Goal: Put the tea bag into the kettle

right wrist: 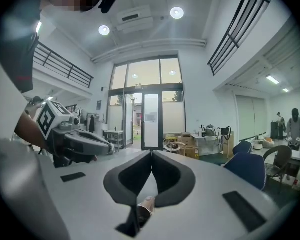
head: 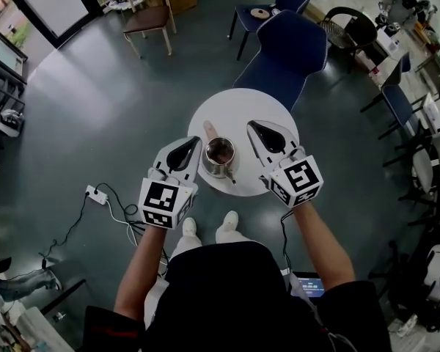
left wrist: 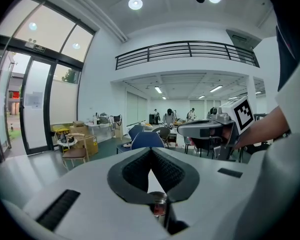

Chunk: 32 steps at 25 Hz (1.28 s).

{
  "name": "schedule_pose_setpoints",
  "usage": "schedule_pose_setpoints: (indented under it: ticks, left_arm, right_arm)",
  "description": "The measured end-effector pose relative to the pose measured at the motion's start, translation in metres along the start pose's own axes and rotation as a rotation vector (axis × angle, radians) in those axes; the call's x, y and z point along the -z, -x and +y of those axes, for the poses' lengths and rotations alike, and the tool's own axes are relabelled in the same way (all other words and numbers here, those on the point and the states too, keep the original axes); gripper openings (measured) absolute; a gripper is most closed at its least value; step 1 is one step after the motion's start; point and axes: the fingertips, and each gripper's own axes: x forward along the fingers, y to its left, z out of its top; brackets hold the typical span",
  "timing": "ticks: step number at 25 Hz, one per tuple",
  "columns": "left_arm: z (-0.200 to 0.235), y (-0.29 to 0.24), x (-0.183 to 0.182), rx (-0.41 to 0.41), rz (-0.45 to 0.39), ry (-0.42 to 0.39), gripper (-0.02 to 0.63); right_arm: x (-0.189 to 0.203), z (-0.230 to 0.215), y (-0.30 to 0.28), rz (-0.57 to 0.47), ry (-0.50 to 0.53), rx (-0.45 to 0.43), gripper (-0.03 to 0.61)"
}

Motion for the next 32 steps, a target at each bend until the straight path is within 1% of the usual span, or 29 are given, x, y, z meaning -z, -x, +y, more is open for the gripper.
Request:
schedule_pose_setpoints:
  ticks: [5,10,19,23,32]
  left_arm:
    - [-0.011,-0.006,0.010,-0.025,0.015,-0.004,0.015]
    - [-0.016,-0.009,0.015,-0.035,0.030,0.009,0.015]
    - [-0.021,-0.008,0.005,-0.019,0.002,0.007,0.015]
    - [-0.022,0.004,0.004,-0.010,-0.011,0.003,0.015]
    - [-0.023,0.053,0.000,0.011,-0.050,-0.010,0.015]
  right_arm:
    - [0.005,-0.004,0.005,-0.002,0.014,-0.021,0.018]
    - [0.008,-0.009,0.005,-0.011,0.022,-0.015,0.018]
    - [0.001,-0.003,0.014,-0.028,0.008,-0.003,0.018]
    - [-0.004,0.009,0.017,-0.040,0.012,0.008,0.018]
    - [-0.020,0.056,0.033,-0.059,0.027,0.036,0.018]
